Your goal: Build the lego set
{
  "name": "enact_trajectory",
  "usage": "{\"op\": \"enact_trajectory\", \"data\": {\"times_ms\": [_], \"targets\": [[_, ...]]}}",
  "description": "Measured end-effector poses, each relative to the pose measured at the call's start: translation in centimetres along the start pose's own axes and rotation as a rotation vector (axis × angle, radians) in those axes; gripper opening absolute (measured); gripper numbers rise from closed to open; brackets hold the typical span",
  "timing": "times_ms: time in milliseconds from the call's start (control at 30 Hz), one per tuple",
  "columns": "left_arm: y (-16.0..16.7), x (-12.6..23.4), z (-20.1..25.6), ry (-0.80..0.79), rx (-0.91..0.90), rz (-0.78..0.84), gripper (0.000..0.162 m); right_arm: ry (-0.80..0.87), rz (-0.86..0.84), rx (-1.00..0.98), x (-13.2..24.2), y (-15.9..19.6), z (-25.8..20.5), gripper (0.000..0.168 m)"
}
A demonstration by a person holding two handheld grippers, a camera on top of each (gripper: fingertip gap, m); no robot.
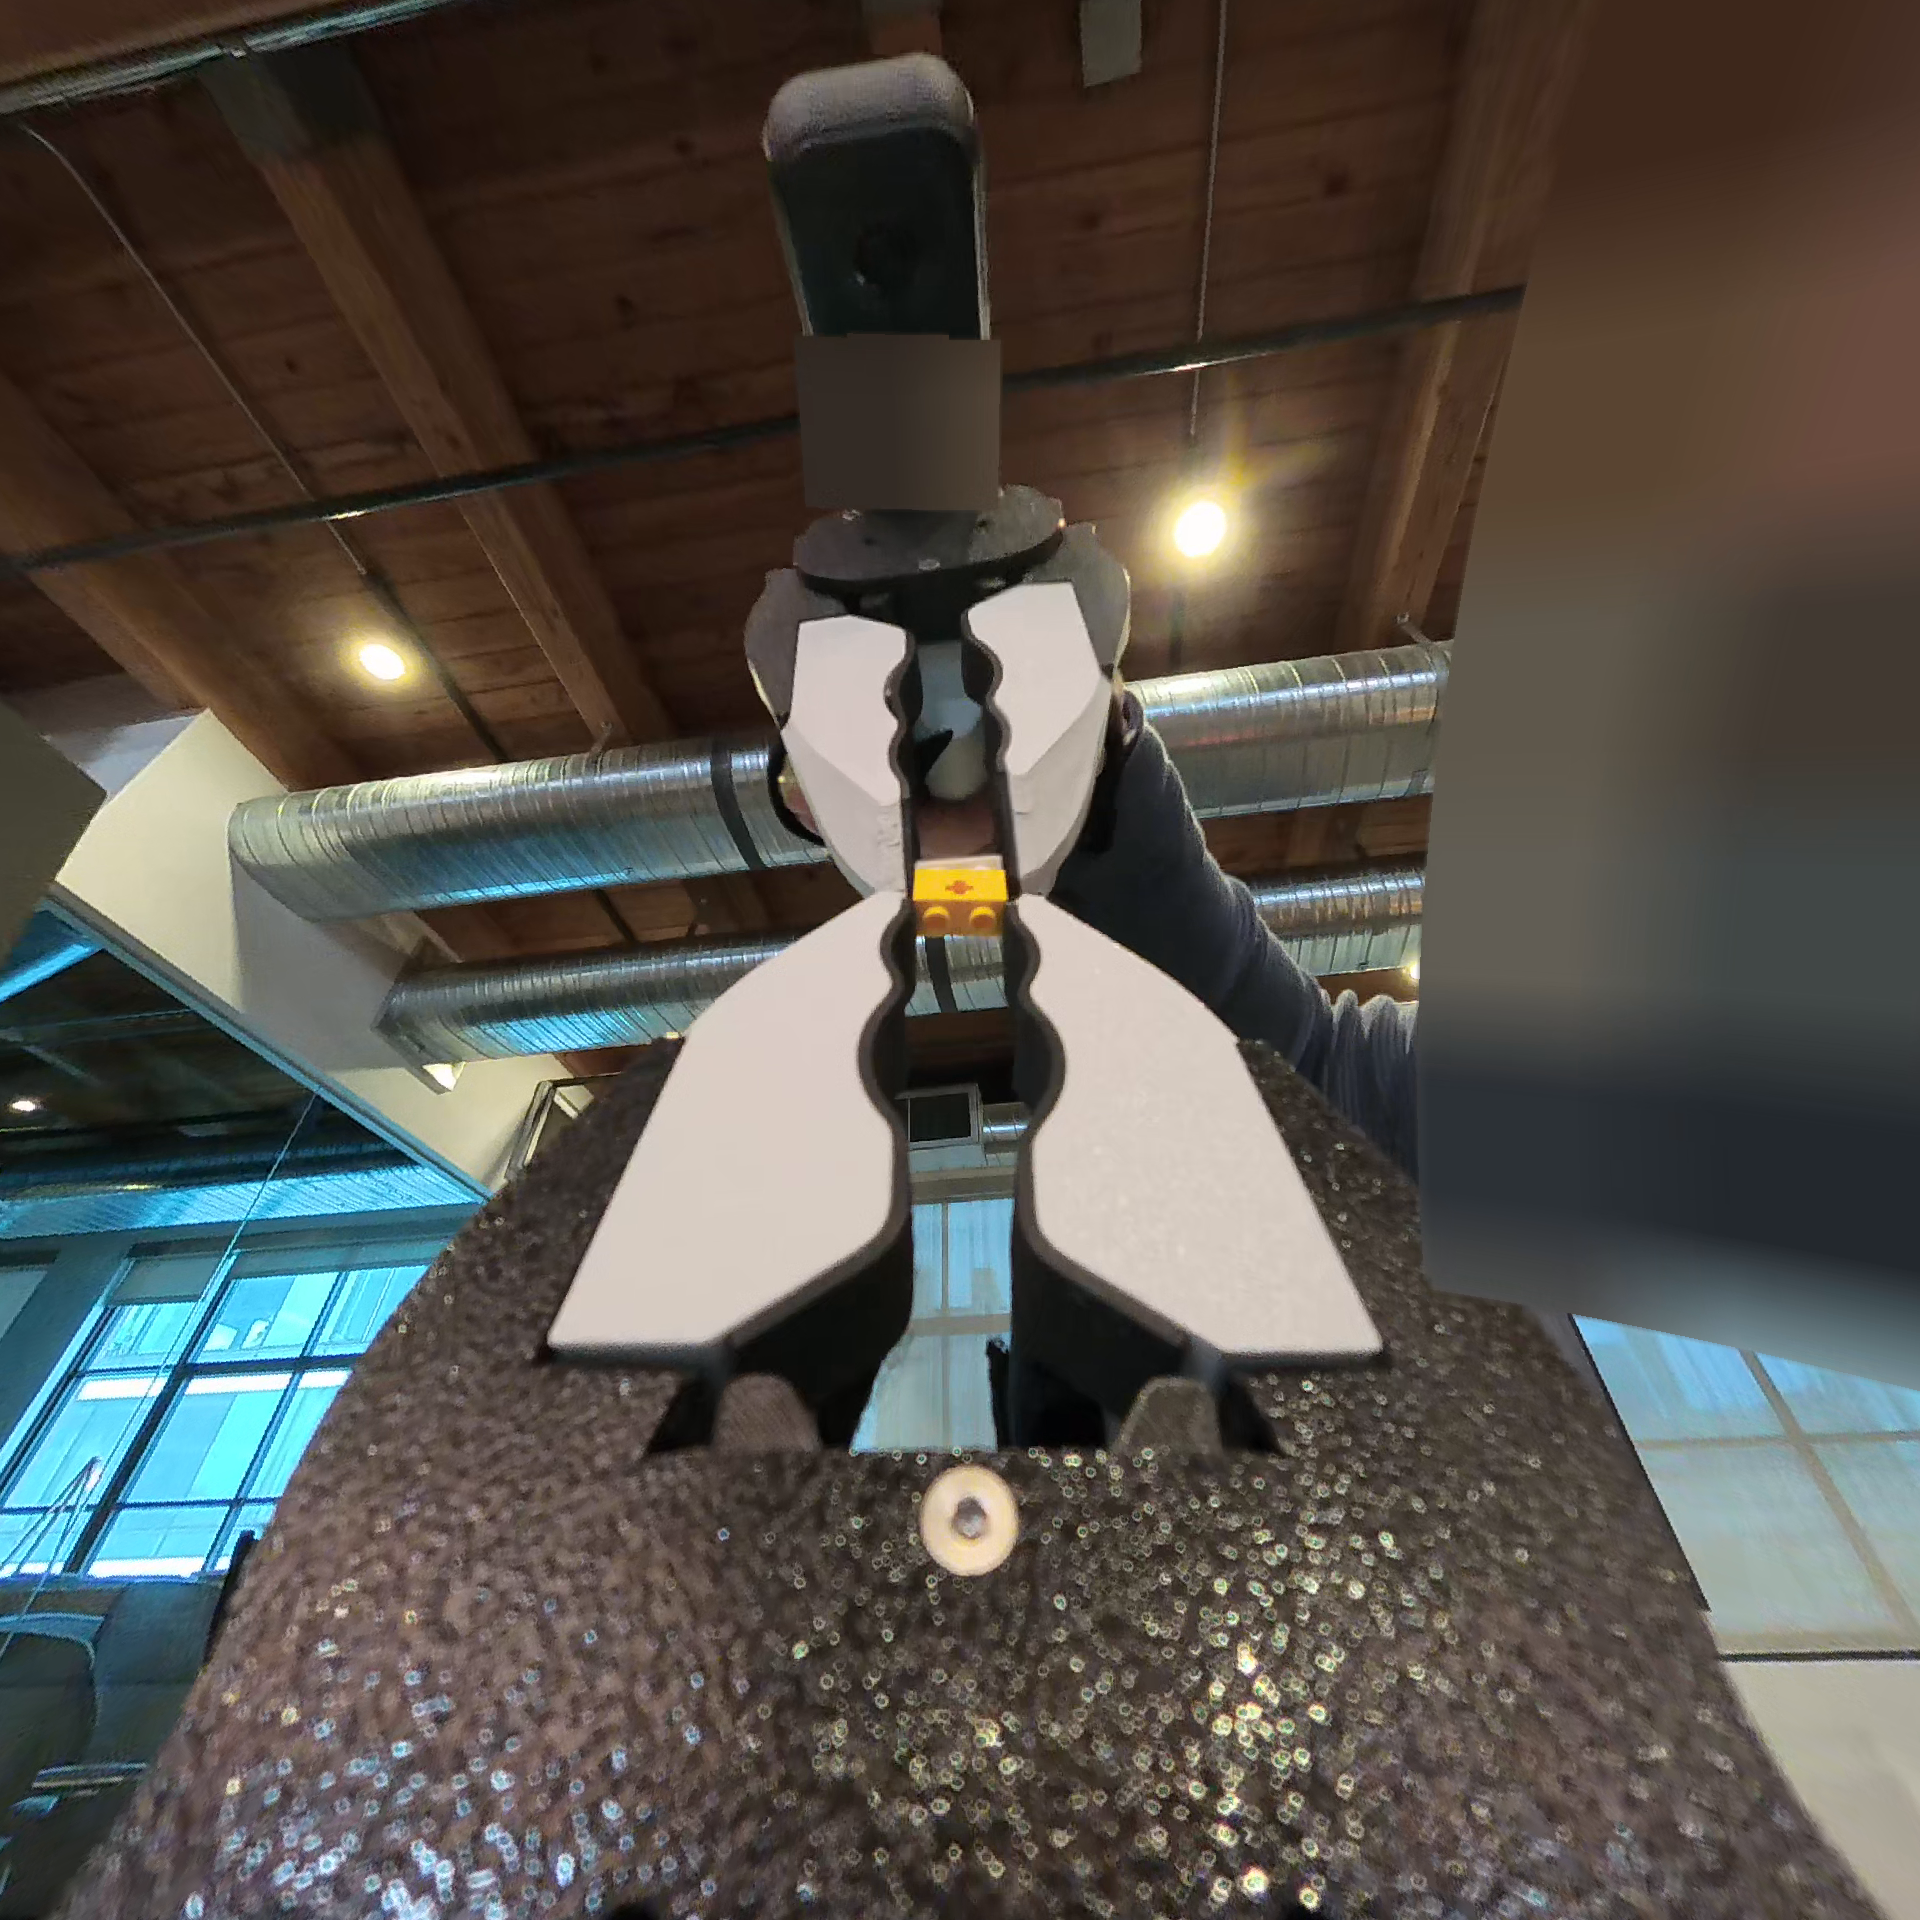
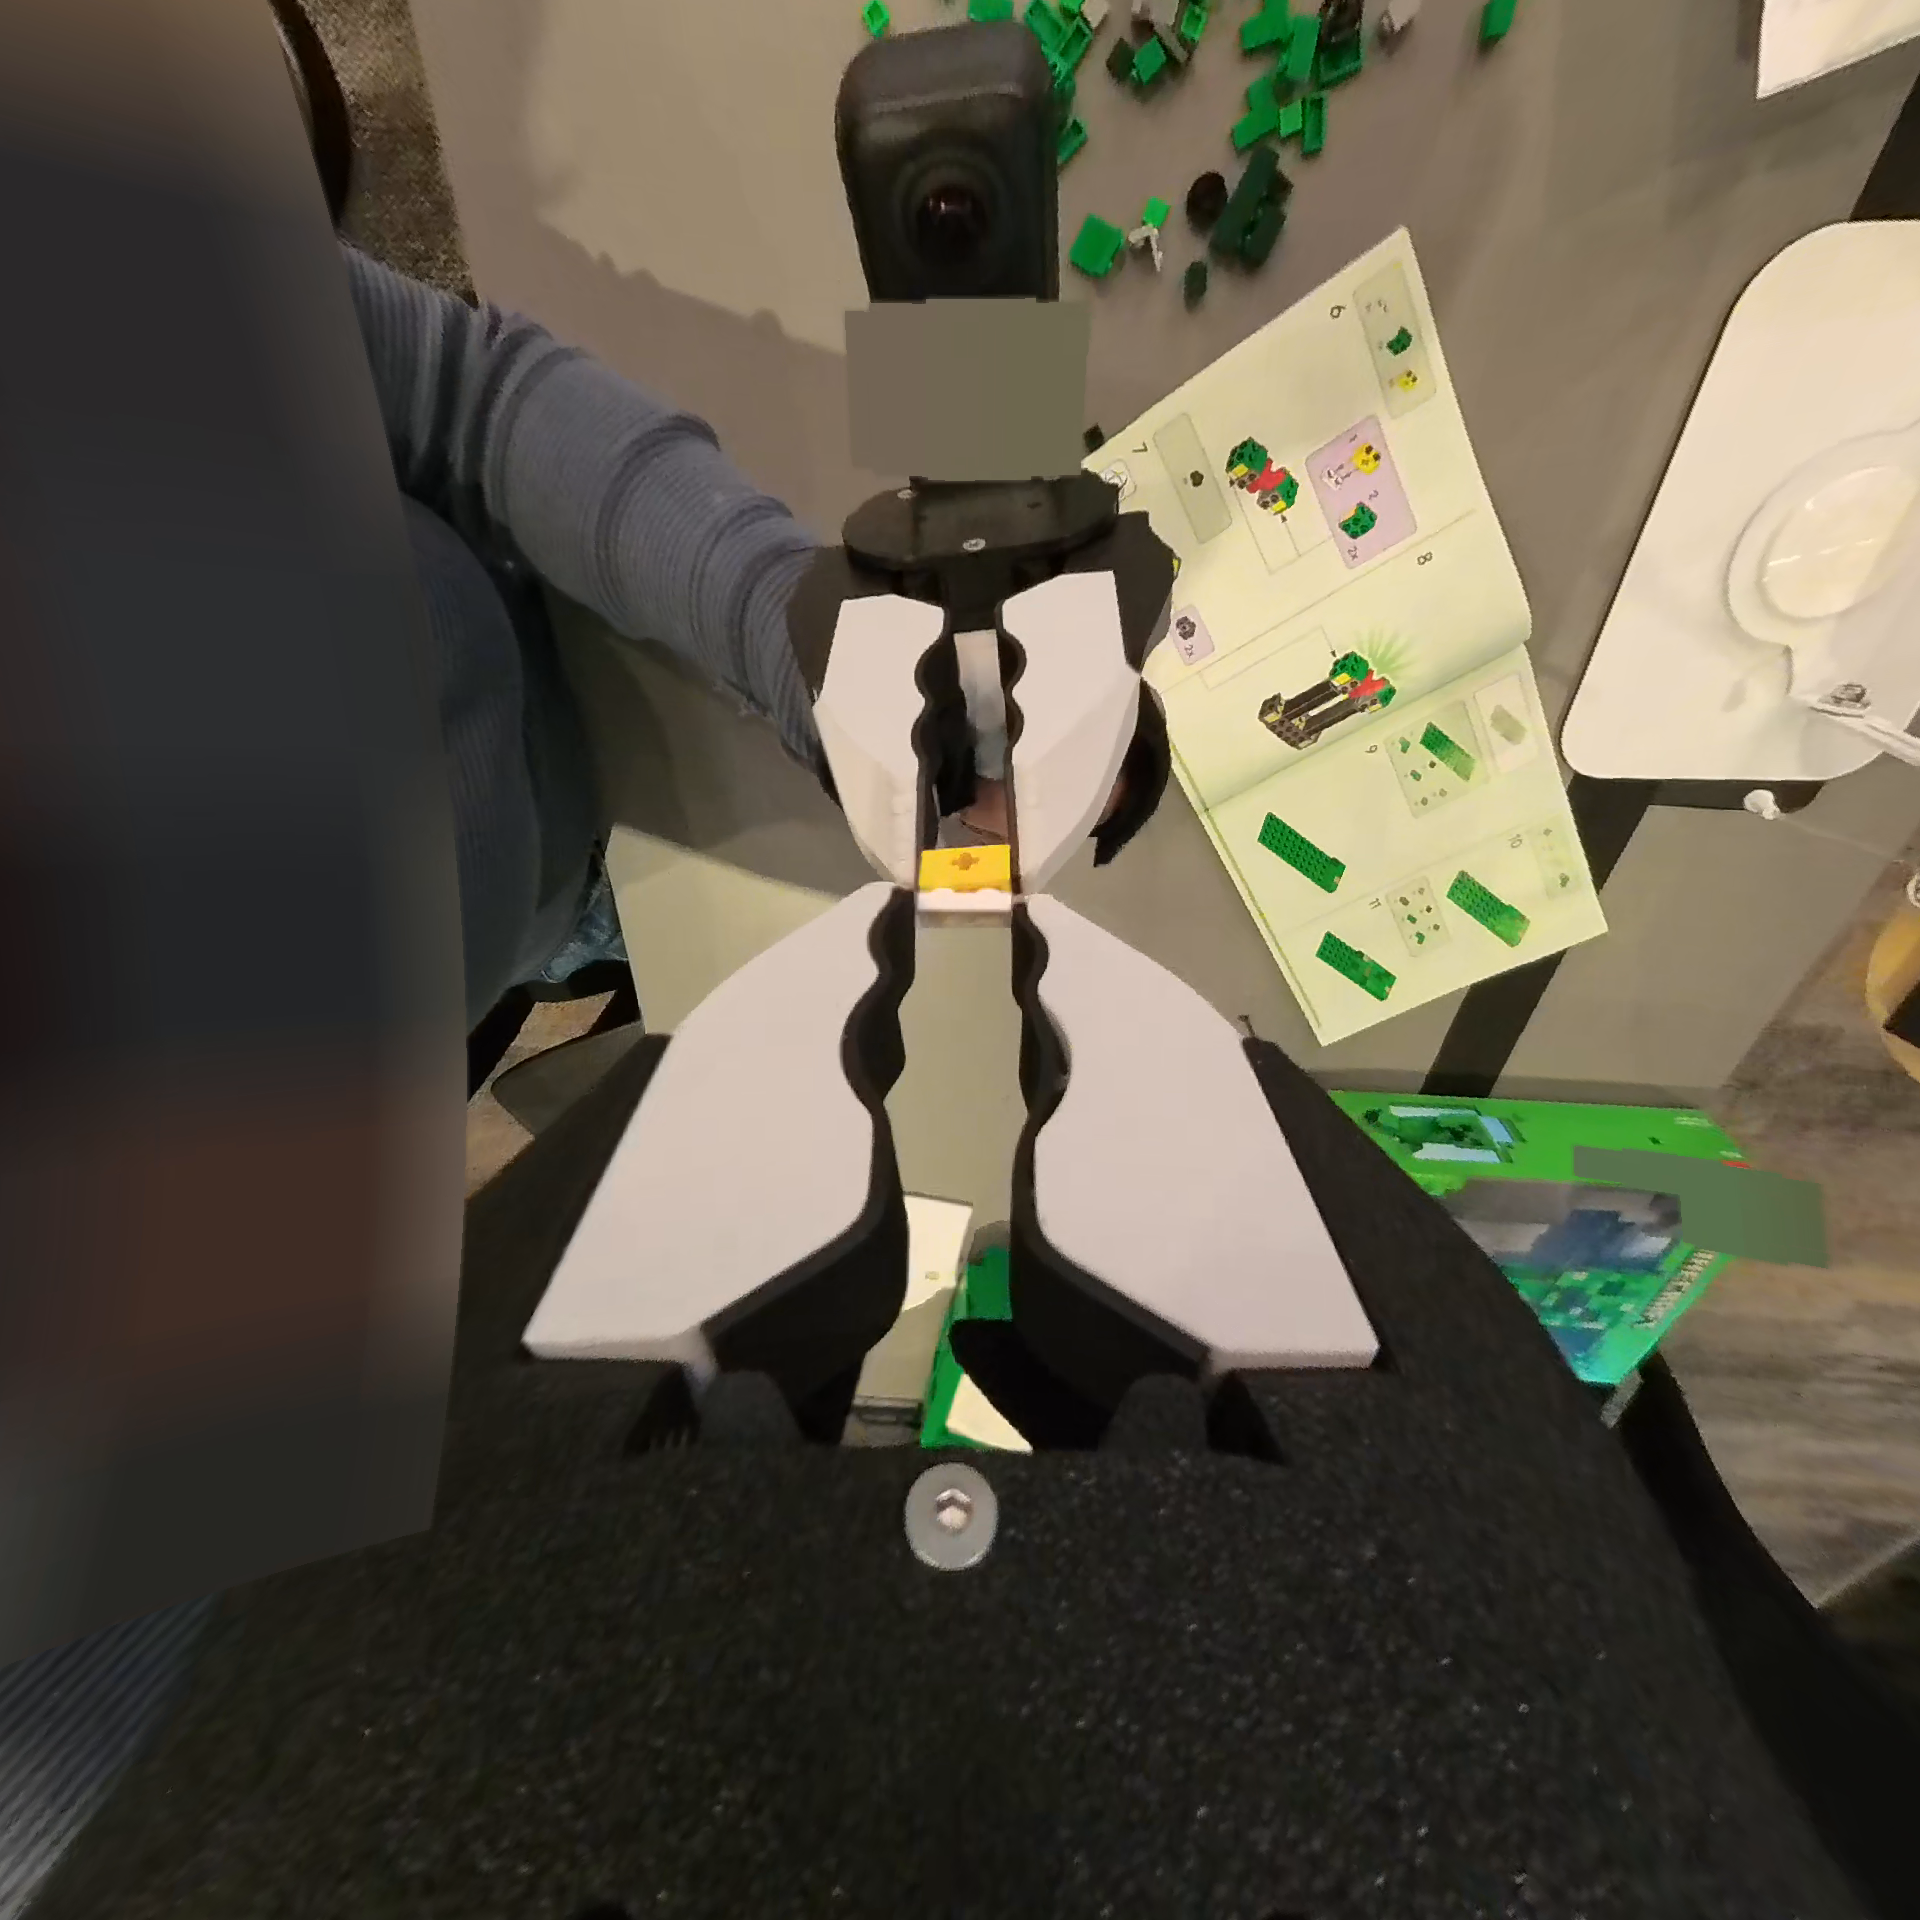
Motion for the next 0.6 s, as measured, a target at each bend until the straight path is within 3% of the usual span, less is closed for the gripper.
{"op": "enact_trajectory", "data": {"times_ms": [300,400,500,600], "targets": [[0.4,0.0,-0.1,-0.005,0.013,-0.008,0.015,0.016,0.012,-0.036,0.4,0.4,0.3,0.024],[0.4,0.1,-0.2,-0.011,0.021,-0.004,0.015,0.043,0.076,-0.045,1.2,0.8,0.3,0.033],[0.3,0.1,-0.4,-0.029,0.071,0.025,0.015,0.078,0.235,0.006,2.5,1.4,-0.4,0.035],[0.1,-0.4,-0.2,-0.037,0.177,0.082,0.015,0.249,0.505,0.147,3.6,2.7,-1.5,0.035]]}}
Point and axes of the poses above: each gripper's, where its closed fingertips meet, x back along the fingers, y out of its underside, z = x × y across the jaws, the point moved 9 cm from there along x, back along the fingers, and after that the axes turned 6 degrees about x, right-handed, at the moved point
